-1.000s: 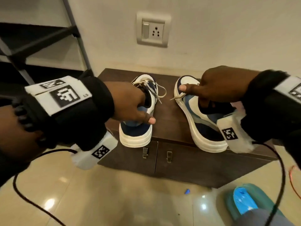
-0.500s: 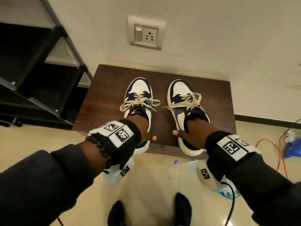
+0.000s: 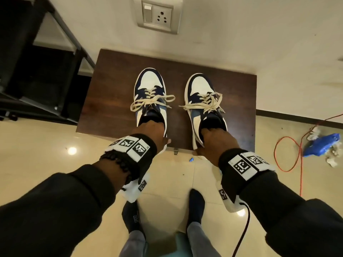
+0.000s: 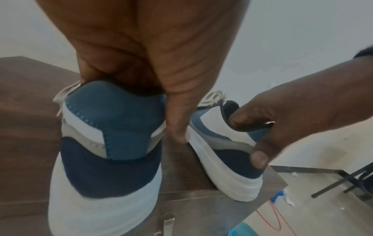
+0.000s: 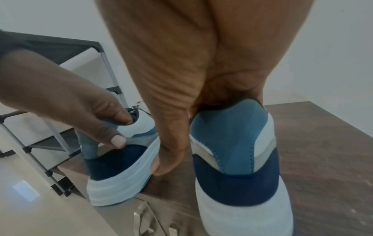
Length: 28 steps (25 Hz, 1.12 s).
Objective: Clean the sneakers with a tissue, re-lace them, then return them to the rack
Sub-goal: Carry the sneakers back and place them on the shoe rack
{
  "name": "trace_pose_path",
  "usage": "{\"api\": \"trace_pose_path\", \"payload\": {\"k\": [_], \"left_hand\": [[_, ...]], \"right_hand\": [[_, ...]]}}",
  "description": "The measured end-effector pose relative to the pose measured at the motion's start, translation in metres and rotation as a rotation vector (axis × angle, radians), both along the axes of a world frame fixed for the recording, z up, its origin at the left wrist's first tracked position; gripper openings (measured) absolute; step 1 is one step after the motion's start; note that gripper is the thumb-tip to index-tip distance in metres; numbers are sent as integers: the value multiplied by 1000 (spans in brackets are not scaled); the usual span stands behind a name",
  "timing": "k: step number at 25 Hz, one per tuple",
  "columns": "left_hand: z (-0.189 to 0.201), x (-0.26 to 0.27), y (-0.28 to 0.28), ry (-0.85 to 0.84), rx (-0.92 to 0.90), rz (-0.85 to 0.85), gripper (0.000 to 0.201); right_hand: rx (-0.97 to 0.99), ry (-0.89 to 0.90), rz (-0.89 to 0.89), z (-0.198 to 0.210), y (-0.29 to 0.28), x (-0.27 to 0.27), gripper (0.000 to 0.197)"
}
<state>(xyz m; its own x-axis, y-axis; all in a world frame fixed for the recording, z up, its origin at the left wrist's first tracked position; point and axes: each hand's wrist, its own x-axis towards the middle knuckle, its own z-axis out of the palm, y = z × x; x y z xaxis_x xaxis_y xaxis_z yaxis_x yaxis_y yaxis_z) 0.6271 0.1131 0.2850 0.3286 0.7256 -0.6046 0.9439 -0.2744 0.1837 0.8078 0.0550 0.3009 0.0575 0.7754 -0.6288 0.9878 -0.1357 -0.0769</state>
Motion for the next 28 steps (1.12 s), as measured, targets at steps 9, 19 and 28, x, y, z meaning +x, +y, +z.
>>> {"api": "trace_pose_path", "payload": {"k": [9, 19, 28], "left_hand": [[6, 7, -10, 36, 33, 55, 30], [-3, 0, -8, -100, 110, -15, 30], [-9, -5, 0, -336, -39, 77, 27]], "right_hand": [[194, -79, 40, -9, -8, -11, 31], [220, 91, -11, -13, 25, -43, 26], [144, 221, -119, -9, 18, -58, 31]]}}
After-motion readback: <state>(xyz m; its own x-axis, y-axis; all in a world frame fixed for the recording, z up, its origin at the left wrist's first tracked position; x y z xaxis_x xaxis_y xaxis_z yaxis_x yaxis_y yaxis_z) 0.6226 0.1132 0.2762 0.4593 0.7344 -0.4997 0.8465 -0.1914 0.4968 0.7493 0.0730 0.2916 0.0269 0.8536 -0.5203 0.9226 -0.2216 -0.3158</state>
